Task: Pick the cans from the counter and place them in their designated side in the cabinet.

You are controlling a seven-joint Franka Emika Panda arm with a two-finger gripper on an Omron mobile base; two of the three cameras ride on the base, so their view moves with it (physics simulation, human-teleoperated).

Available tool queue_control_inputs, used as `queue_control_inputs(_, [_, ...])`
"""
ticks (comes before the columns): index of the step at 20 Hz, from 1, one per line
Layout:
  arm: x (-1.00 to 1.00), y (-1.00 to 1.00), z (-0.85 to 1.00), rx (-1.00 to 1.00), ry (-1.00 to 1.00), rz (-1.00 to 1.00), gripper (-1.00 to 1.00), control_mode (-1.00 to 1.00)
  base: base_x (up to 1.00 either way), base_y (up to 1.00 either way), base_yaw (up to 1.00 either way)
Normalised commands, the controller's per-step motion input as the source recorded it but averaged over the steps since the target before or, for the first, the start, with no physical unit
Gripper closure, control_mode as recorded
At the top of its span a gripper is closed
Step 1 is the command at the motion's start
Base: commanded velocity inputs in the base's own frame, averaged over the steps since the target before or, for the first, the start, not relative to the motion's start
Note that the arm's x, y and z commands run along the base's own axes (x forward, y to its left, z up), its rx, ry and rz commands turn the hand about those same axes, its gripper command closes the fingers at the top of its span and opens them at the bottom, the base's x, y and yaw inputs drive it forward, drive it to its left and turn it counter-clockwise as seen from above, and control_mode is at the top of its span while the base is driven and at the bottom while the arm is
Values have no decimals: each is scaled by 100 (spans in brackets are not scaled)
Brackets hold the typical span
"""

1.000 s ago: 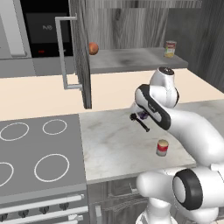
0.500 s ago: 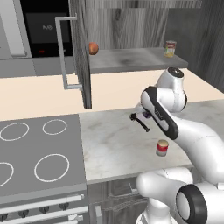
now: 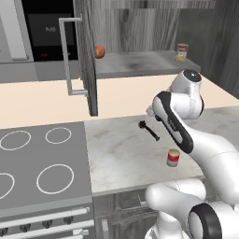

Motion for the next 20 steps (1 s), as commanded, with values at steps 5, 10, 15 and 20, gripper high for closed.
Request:
queue_control_inputs(5, [-2, -11, 25, 0, -6, -6, 100, -100, 0, 0, 0])
queue_control_inputs(10, [-1, -12, 28, 0, -10, -8, 100, -100, 0, 0, 0])
queue_control_inputs(15, [-1, -12, 24, 0, -9, -7, 100, -100, 0, 0, 0])
queue_control_inputs(20, [-4, -13, 23, 0, -8, -3, 100, -100, 0, 0, 0])
